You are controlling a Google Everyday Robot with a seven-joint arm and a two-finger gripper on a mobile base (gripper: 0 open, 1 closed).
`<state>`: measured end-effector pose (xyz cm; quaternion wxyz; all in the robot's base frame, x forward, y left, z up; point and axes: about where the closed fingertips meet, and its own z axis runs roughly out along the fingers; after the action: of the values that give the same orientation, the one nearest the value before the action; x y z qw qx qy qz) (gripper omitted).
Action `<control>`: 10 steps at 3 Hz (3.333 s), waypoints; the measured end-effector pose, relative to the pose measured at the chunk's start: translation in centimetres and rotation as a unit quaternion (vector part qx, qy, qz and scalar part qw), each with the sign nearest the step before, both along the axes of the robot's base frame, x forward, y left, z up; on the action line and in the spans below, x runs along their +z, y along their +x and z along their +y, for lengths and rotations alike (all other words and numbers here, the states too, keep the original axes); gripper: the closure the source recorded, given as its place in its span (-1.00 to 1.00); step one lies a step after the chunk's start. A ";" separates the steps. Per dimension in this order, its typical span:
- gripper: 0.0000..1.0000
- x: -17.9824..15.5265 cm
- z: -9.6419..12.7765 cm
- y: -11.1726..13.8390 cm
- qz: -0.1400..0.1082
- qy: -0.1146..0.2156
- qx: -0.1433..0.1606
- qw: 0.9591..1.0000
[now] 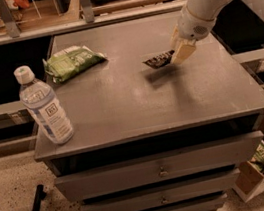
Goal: Move rxbar chocolate near blue plastic bottle
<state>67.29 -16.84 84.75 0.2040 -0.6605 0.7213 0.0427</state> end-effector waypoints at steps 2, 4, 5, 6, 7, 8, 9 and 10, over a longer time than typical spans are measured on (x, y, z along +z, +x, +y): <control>1.00 2.3 0.1 -2.8 -0.028 -0.009 0.016 0.999; 1.00 2.8 3.7 -6.2 -0.045 -0.036 0.028 0.998; 1.00 3.4 6.7 -8.1 -0.051 -0.018 0.049 0.997; 1.00 4.5 10.5 -10.4 -0.058 0.004 0.084 0.995; 1.00 4.7 14.1 -11.8 -0.059 0.021 0.104 0.993; 1.00 3.5 17.8 -12.0 -0.054 0.036 0.107 0.992; 1.00 2.7 19.6 -11.7 -0.051 0.043 0.107 0.992; 0.67 1.9 20.6 -11.2 -0.043 0.057 0.106 0.992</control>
Offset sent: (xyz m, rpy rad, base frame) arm -0.0508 0.0035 0.0334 -0.0381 -0.0761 0.0473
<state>56.07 3.71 86.66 0.2666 -0.7216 0.6344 0.0762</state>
